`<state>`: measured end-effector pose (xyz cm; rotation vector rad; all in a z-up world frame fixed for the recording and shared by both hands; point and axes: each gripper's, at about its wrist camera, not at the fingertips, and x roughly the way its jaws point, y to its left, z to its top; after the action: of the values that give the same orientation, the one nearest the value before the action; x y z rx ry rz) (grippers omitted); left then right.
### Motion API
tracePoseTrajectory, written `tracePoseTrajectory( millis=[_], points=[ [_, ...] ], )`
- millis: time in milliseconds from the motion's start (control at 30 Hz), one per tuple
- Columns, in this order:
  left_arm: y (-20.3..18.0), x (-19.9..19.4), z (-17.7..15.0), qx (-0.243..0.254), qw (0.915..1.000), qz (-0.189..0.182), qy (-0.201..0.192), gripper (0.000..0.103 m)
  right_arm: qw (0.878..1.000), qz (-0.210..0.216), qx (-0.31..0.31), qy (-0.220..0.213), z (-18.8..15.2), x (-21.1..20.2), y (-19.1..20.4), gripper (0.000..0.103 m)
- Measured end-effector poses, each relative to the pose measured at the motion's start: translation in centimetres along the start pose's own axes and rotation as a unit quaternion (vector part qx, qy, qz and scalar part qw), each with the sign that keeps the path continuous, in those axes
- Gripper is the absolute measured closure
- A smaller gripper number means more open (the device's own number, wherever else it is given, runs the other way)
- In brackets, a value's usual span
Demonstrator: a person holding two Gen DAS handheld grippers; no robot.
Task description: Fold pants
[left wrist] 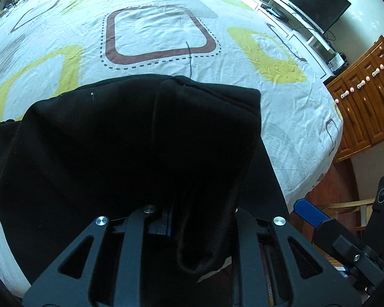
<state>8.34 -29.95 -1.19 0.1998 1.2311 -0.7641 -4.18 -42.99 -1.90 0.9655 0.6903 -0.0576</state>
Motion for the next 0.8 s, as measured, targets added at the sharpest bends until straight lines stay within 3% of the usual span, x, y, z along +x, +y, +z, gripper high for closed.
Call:
tracePoseTrajectory(
  millis=[67,133,233,333,467,533,700,800],
  points=[
    [-0.7,-0.3,0.0,-0.002,0.9999,-0.013,-0.012,0.066,1.000,0.000,0.003,-0.001,0.1,-0.1,-0.3,0.026],
    [-1.1,-1.0,-0.3,-0.008,0.9994,-0.014,-0.031,0.058,1.000,0.006,0.014,-0.012,0.2,-0.6,-1.0,0.024],
    [-0.4,-2.7,-1.2,-0.018,0.9956,-0.059,-0.070,0.035,0.999,0.014,0.020,-0.023,0.9,-1.6,-1.6,0.024],
    [0.9,-5.5,-2.6,-0.033,0.9905,-0.076,-0.110,0.034,0.999,0.029,0.023,-0.017,1.6,-2.0,-2.1,0.024],
    [5.8,-9.0,-5.7,-0.084,0.9798,-0.086,-0.160,0.024,0.998,0.050,0.020,0.028,1.9,-0.5,-1.8,0.024],
    [9.2,-9.9,-7.1,-0.125,0.9749,-0.079,-0.166,0.024,0.997,0.054,0.005,0.049,2.1,0.9,-1.0,0.024],
    [17.2,-10.0,-10.1,-0.215,0.9640,-0.041,-0.151,0.024,0.995,0.009,-0.044,0.094,2.9,4.9,0.9,0.024],
    [21.0,-9.8,-12.0,-0.268,0.9524,-0.040,-0.139,0.024,0.990,0.034,-0.051,0.126,2.7,7.2,1.8,0.024]
  ],
)
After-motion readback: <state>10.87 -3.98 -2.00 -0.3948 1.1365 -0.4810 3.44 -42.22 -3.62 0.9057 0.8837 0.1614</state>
